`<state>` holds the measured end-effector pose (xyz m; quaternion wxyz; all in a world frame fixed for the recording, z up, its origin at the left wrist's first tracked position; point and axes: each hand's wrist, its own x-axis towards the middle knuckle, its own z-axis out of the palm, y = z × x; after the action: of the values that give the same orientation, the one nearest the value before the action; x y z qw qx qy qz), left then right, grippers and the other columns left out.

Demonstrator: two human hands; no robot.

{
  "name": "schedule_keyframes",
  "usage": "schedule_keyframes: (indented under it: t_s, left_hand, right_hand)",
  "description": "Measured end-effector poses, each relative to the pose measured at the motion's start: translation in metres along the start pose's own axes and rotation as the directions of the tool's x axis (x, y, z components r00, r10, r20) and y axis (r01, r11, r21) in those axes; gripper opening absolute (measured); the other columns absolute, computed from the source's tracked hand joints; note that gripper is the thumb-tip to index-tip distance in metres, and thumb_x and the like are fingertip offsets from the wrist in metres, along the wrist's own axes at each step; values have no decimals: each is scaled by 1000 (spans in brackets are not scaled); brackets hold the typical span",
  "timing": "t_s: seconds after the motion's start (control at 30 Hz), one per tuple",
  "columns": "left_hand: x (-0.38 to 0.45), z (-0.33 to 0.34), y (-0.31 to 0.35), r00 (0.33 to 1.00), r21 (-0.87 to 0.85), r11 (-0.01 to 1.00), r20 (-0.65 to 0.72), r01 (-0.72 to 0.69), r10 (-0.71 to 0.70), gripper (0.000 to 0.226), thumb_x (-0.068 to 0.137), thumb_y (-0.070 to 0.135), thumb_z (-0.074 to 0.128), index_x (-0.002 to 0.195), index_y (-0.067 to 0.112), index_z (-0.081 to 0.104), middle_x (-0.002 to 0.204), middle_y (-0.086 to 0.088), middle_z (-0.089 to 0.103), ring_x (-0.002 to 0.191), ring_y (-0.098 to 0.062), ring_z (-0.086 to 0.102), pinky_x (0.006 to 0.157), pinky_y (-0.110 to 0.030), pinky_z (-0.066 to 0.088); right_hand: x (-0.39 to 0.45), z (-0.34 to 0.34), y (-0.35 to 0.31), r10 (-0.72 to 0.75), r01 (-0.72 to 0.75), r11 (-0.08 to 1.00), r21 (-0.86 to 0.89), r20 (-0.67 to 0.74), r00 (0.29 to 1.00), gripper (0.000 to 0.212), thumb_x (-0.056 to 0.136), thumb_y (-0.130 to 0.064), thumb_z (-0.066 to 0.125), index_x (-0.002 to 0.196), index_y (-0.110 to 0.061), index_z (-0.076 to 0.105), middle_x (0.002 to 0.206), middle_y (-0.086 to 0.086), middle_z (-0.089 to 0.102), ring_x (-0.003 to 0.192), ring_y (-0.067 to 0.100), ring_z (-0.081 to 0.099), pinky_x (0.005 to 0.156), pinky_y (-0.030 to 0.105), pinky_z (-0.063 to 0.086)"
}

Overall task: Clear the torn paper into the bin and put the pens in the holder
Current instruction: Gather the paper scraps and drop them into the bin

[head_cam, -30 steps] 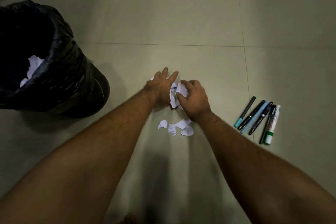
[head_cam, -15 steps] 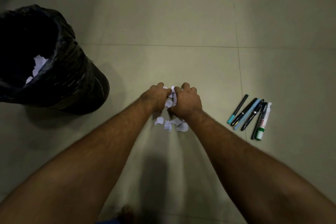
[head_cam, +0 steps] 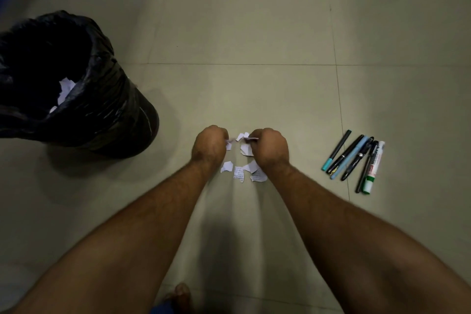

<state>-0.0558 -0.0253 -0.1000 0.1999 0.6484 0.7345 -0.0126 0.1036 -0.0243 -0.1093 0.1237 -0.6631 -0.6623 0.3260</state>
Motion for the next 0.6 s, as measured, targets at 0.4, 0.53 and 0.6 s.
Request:
schedule_keyframes:
  t_s: [0.4,0.53,0.6]
  left_hand:
    - [-4,-69,16,913,-681,686,-60,258,-403,11,74,19,80,73,9,74,79,-12,74,79,-30,72,73,-43,61]
    - [-12,-133,13,904,-751,628,-103,204,-416,13,71,21,81,67,12,72,64,-6,67,69,-28,70,74,-47,61]
    - [-15,-170,2,893,-783,596,-127,177,-432,15,63,23,80,59,15,68,57,-2,62,63,-24,64,75,-48,61]
  right_hand:
    - [-6,-35,-69,359,-352,546,760,167,918,20,79,-10,77,66,-17,64,67,8,63,60,24,60,65,48,62]
    - [-6,-67,-125,282,-287,480,829,164,945,11,80,-9,77,75,-12,67,72,10,63,63,22,58,55,29,54]
    - [-6,-80,-160,224,-246,479,843,154,962,9,80,-11,76,76,-12,68,71,9,63,63,22,58,55,28,53]
